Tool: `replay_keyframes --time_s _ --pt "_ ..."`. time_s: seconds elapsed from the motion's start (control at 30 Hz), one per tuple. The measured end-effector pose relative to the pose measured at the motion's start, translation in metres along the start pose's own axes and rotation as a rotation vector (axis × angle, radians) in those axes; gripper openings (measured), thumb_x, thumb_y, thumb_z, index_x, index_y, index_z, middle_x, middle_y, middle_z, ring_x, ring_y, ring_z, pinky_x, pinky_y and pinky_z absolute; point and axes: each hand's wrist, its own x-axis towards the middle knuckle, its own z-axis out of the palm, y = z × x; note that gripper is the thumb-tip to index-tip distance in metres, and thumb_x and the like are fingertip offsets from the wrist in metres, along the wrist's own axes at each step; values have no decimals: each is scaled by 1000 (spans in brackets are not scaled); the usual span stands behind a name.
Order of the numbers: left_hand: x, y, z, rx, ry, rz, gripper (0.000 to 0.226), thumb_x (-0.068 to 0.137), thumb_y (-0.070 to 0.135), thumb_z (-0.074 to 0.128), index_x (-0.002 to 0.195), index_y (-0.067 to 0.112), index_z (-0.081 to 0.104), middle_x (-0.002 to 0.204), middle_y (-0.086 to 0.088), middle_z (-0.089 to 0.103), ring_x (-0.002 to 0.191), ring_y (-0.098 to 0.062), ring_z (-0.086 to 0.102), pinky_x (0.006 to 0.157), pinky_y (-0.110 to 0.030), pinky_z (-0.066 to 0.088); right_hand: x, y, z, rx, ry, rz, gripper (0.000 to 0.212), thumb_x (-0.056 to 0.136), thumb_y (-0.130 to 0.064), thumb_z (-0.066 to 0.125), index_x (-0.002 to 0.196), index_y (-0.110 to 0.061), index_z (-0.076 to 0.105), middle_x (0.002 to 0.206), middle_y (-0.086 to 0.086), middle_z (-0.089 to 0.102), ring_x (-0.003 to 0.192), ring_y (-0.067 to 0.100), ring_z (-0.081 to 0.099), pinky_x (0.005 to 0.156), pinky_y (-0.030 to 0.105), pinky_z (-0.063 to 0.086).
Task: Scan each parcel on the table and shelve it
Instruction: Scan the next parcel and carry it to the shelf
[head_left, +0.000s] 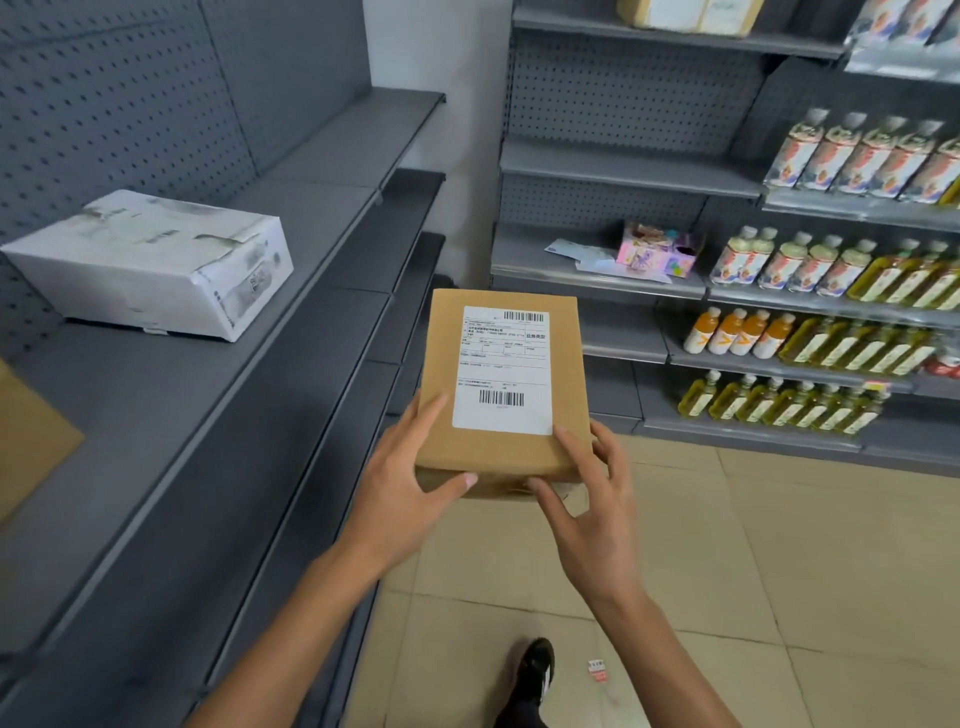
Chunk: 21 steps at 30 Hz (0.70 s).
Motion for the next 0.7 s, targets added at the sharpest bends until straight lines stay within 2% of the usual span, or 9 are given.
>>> replay_keyframes --time_s 0.07,0.2,0.33,0.4,0.53,0.6,0.7 --pt "29 0 8 14 10 -5 93 83 29 83 152 57 28 163 18 28 140 22 14 112 -15 20 27 16 5 -10 -2 8 68 85 -20 81 143 -38 51 153 -5 36 134 10 42 106 8 32" --pt "91 5 26 23 34 -6 93 83 28 84 149 63 28 162 16 30 147 11 18 115 -22 23 88 51 8 10 2 -1 69 85 -19 82 144 -37 52 152 -4 38 137 11 41 111 15 32" --pt "143 7 42 17 71 -23 95 81 25 85 140 73 29 158 26 31 145 13 20 114 -19 24 143 85 15 50 -40 -5 66 86 -24 78 144 -41 50 153 -10 35 137 2 38 108 7 28" --pt "164 5 49 0 98 -51 95 81 23 86 140 72 30 152 34 32 141 16 25 113 -19 28 165 100 20 77 -54 -16 64 87 -25 77 143 -39 51 153 -9 34 137 -1 36 106 4 27" --pt "197 -2 55 -2 148 -104 93 80 17 86 149 56 36 150 30 41 144 2 35 119 -34 35 204 119 39 96 -116 0 63 87 -23 78 144 -35 52 154 -7 34 139 9 39 107 5 27" --pt "212 -6 53 -2 177 -135 95 80 16 86 147 60 36 148 32 42 145 -3 36 119 -41 37 220 124 52 124 -131 -9 62 87 -23 77 144 -33 54 154 -6 35 138 12 40 108 5 27" --pt "239 -17 46 15 225 -167 97 79 17 86 142 69 34 143 42 34 146 0 32 121 -40 33 251 131 75 135 -154 -22 61 87 -25 76 144 -30 55 154 -3 37 138 9 40 109 6 28"
